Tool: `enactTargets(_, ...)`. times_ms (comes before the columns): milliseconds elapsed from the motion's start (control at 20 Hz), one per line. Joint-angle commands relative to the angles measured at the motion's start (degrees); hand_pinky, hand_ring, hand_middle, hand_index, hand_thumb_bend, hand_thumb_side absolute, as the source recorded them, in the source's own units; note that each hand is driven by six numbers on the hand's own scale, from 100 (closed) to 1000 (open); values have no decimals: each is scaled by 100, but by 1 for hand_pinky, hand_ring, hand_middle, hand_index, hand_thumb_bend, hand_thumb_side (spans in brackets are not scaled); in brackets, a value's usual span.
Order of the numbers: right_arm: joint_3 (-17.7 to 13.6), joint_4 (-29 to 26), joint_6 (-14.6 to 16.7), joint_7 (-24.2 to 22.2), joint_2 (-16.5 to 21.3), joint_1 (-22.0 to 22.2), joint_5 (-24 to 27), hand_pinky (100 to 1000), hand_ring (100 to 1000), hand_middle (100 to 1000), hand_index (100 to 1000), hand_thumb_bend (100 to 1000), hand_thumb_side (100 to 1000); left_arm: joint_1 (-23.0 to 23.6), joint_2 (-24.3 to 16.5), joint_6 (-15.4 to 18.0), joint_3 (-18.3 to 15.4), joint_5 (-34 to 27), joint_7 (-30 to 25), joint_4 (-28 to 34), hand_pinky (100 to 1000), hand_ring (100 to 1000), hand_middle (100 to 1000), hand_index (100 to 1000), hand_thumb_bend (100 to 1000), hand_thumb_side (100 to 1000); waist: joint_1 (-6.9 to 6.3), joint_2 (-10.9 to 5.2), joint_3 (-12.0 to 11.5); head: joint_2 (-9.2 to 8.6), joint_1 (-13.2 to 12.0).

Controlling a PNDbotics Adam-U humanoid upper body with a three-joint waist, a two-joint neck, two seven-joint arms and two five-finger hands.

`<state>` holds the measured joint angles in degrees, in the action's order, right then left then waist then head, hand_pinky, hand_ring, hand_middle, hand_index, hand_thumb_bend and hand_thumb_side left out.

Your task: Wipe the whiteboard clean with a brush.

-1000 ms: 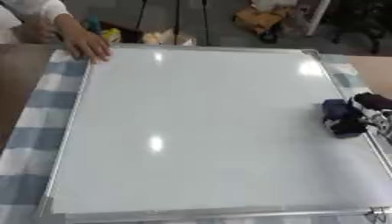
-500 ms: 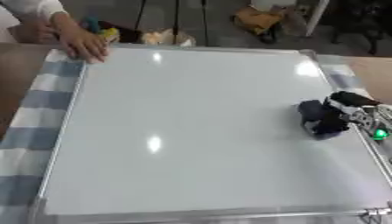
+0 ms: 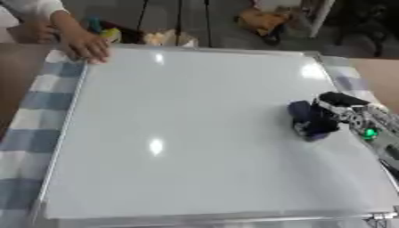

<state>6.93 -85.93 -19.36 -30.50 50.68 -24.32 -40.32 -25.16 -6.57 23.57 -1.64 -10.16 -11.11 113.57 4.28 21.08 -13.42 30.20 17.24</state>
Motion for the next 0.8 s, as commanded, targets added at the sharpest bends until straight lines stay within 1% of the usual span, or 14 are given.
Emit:
enactTargets(50, 180, -118, 77, -117, -33, -29, -20, 652, 657, 396, 361, 100, 556, -65, -58, -16, 27, -27, 4, 102, 372, 712, 616, 582, 127, 922, -21, -100, -26, -16, 18)
enactTargets(400, 369, -320, 202, -272, -136, -145, -58, 646, 655, 394, 359, 100, 552, -64, -57, -13, 31, -32, 3, 102, 372, 711, 616, 581, 126, 922, -27, -105, -36, -22, 43)
enactTargets(800, 599, -864, 351, -367, -185, -180, -259, 641, 647, 376, 354, 100, 564, -69, -56, -16, 38, -42, 3, 102, 373, 711, 616, 583, 126, 921, -25, -124, -42, -53, 35)
